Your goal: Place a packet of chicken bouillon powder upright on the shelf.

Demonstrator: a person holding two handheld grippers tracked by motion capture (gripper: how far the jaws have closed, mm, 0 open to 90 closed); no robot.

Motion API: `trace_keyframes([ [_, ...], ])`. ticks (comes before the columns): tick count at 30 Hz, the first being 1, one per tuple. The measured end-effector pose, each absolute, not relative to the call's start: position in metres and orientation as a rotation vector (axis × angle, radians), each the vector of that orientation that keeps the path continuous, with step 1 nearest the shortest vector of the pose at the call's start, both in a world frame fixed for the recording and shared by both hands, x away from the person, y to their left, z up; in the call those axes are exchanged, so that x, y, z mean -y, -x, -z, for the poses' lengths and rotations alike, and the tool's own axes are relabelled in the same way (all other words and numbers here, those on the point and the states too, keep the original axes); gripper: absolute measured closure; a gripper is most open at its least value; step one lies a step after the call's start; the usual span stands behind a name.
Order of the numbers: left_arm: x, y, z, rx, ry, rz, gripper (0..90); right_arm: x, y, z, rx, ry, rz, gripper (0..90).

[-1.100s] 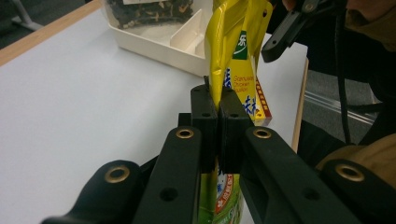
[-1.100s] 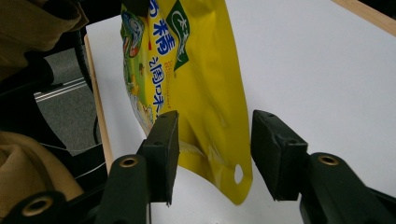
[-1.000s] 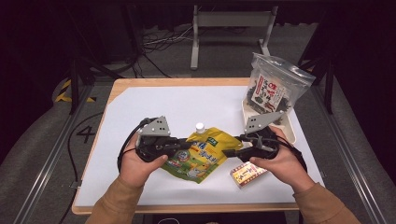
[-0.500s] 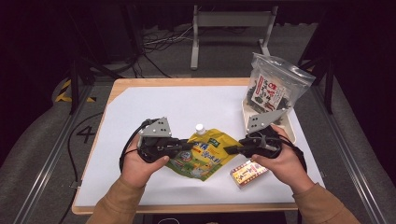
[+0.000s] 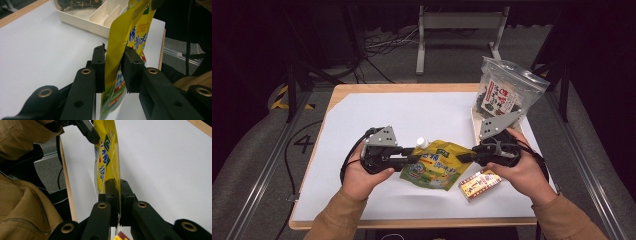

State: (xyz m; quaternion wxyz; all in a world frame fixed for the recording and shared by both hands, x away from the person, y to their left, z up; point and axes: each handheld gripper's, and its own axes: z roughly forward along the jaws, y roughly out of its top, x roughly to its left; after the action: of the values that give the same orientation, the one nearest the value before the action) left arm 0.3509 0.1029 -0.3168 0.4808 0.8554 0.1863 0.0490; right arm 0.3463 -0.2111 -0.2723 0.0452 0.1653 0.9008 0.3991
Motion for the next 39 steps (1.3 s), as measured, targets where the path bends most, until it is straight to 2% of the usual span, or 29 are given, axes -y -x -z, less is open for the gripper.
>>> trace_keyframes([
  [4, -0.107, -0.353, 0.318, -0.477, -2.088, -0.127, 69.8, 0.213, -0.345, 0.261, -2.744, -0.493, -1.164, 88.3],
  [14, -0.114, -0.358, 0.321, -0.532, -2.113, -0.166, 66.1, 0.227, -0.347, 0.234, -2.714, -0.518, -1.038, 88.3],
  [19, -0.116, -0.363, 0.327, -0.602, -2.185, -0.206, 61.5, 0.235, -0.348, 0.226, -2.702, -0.541, -1.016, 88.2],
  [39, -0.131, -0.377, 0.342, -0.77, -2.277, -0.157, 53.8, 0.258, -0.356, 0.197, -2.682, -0.606, -0.939, 88.2],
])
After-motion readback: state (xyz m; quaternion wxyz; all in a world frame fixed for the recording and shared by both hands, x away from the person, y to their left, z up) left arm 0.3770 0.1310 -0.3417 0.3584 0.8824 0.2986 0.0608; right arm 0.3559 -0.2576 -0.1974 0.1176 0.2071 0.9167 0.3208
